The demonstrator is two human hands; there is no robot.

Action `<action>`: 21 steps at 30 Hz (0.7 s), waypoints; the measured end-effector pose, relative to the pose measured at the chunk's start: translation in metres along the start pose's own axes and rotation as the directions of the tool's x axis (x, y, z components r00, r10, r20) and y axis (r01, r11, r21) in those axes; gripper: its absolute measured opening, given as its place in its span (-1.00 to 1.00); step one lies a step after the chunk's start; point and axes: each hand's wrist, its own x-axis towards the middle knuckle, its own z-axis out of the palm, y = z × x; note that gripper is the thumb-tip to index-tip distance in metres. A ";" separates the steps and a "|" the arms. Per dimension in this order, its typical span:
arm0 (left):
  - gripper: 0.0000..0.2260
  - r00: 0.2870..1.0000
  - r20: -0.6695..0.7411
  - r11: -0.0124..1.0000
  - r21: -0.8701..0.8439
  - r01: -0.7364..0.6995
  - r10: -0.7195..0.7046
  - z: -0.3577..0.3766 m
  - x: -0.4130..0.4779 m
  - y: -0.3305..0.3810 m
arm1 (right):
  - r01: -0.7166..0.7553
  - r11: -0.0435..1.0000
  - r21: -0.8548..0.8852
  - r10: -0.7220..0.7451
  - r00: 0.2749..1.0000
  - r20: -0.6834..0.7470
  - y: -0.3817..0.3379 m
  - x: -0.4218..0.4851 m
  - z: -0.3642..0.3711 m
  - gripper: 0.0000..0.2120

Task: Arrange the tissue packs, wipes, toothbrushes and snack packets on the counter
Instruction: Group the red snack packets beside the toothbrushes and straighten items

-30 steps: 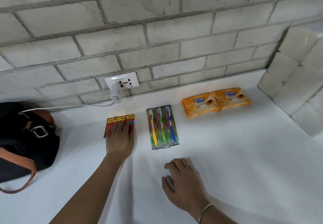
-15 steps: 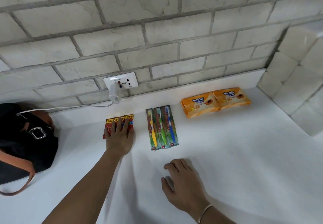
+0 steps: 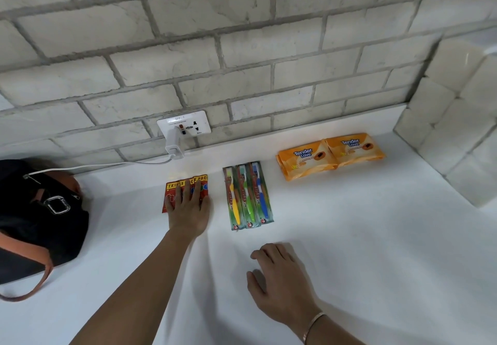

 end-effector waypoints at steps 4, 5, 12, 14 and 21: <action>-0.30 0.990 -0.138 0.998 -0.045 -0.038 0.031 -0.004 -0.010 0.009 | -0.007 1.000 0.014 0.007 1.000 0.023 0.000 0.000 -0.001 -0.69; -0.35 0.980 -0.195 0.991 -0.115 -0.062 0.039 -0.010 -0.014 0.019 | -0.006 1.000 0.014 0.006 1.000 0.024 -0.001 0.000 -0.001 -0.69; -0.41 0.904 -0.135 0.899 -0.117 -0.422 0.406 -0.025 -0.024 0.096 | -0.004 1.000 0.019 0.004 1.000 0.011 -0.002 0.001 -0.001 -0.71; -0.38 0.880 -0.125 0.883 -0.050 -0.467 0.458 -0.021 -0.022 0.109 | -0.005 1.000 0.001 0.005 0.999 0.035 -0.004 0.001 -0.004 -0.70; -0.28 0.887 -0.072 0.888 -0.017 -0.459 0.456 -0.017 -0.020 0.125 | -0.028 0.999 0.019 0.026 0.996 0.083 -0.002 0.003 -0.003 -0.64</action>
